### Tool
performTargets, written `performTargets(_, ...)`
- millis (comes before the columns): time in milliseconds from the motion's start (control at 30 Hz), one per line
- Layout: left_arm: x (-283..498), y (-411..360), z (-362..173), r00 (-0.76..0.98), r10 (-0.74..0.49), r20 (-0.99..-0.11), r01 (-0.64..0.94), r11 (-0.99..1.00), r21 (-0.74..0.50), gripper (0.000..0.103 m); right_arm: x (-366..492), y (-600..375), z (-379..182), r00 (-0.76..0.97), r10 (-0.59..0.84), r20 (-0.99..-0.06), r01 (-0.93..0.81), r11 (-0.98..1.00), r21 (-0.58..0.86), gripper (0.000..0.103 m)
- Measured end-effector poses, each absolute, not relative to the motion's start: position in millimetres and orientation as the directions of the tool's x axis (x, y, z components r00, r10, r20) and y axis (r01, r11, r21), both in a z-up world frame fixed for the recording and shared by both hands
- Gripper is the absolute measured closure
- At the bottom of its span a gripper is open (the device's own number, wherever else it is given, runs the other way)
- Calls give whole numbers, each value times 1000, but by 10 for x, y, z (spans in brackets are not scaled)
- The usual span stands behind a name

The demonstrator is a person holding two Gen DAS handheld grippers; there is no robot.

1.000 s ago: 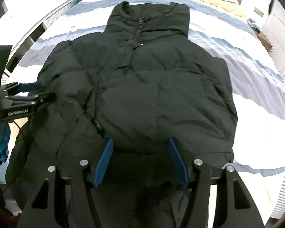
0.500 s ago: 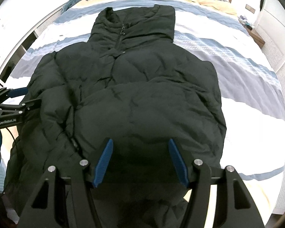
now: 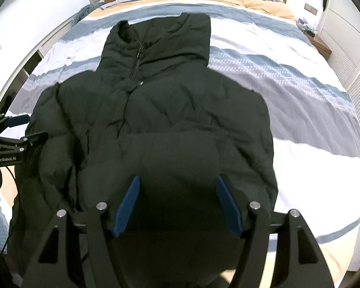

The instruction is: Fold large clothes

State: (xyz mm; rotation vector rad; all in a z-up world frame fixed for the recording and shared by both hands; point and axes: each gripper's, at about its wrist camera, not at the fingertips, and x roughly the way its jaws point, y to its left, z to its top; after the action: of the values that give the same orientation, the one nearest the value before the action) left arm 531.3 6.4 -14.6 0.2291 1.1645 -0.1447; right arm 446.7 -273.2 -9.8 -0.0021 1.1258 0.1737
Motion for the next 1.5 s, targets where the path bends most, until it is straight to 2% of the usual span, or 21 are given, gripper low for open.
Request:
performTargets(200, 5983, 309, -64, 414, -75, -907, 188, 982, 4, 9, 5009, -2926, -7, 473, 173, -864, -99, 985, 143, 37)
performTargets(500, 7304, 580, -85, 457, -337, -823, 129, 941, -314, 5, 6286, -3140, 33, 549, 254, -796, -58, 962, 268, 36)
performTargets(667, 7904, 717, -317, 488, -383, -784, 28, 905, -424, 5, 6924, -3130, -38, 571, 289, -768, -63, 949, 310, 36)
performTargets(767, 8190, 778, -485, 490, -423, -762, -40, 863, -504, 5, 7335, -3150, -138, 576, 339, -744, -46, 922, 385, 36)
performTargets(967, 8507, 748, -677, 485, -446, -752, -115, 820, -561, 5, 7873, -3189, -331, 571, 389, -723, 25, 872, 490, 35)
performTargets(1067, 8603, 717, -731, 474, -437, -765, -138, 821, -555, 5, 8046, -3149, -396, 550, 383, -743, 47, 873, 485, 35)
performTargets(1133, 8670, 719, -771, 462, -434, -774, -155, 819, -552, 12, 8140, -3071, -445, 521, 396, -757, 45, 872, 487, 35)
performTargets(1167, 8691, 703, -797, 450, -439, -777, -166, 814, -556, 27, 8152, -3071, -466, 509, 405, -759, 46, 868, 494, 35)
performTargets(1200, 8707, 699, -811, 440, -447, -779, -171, 810, -561, 45, 8186, -3025, -499, 490, 408, -770, 57, 867, 496, 36)
performTargets(1233, 8716, 680, -822, 427, -454, -782, -172, 808, -563, 56, 8201, -2989, -513, 482, 406, -776, 60, 869, 491, 37)
performTargets(1267, 8716, 636, -814, 416, -446, -793, -164, 820, -548, 75, 8204, -2967, -514, 479, 402, -780, 60, 872, 486, 47)
performTargets(1300, 8702, 596, -789, 412, -427, -805, -155, 838, -524, 88, 8213, -2926, -503, 474, 394, -787, 57, 878, 474, 57)
performTargets(1333, 8676, 565, -755, 409, -413, -814, -138, 854, -502, 88, 8222, -2890, -492, 466, 383, -798, 56, 887, 459, 73)
performTargets(1367, 8641, 539, -706, 413, -407, -815, -122, 862, -492, 91, 8207, -2852, -470, 458, 362, -812, 56, 900, 433, 83)
performTargets(1500, 8500, 563, -504, 427, -397, -813, -94, 874, -476, 92, 8066, -2812, -288, 450, 336, -828, 34, 919, 392, 87)
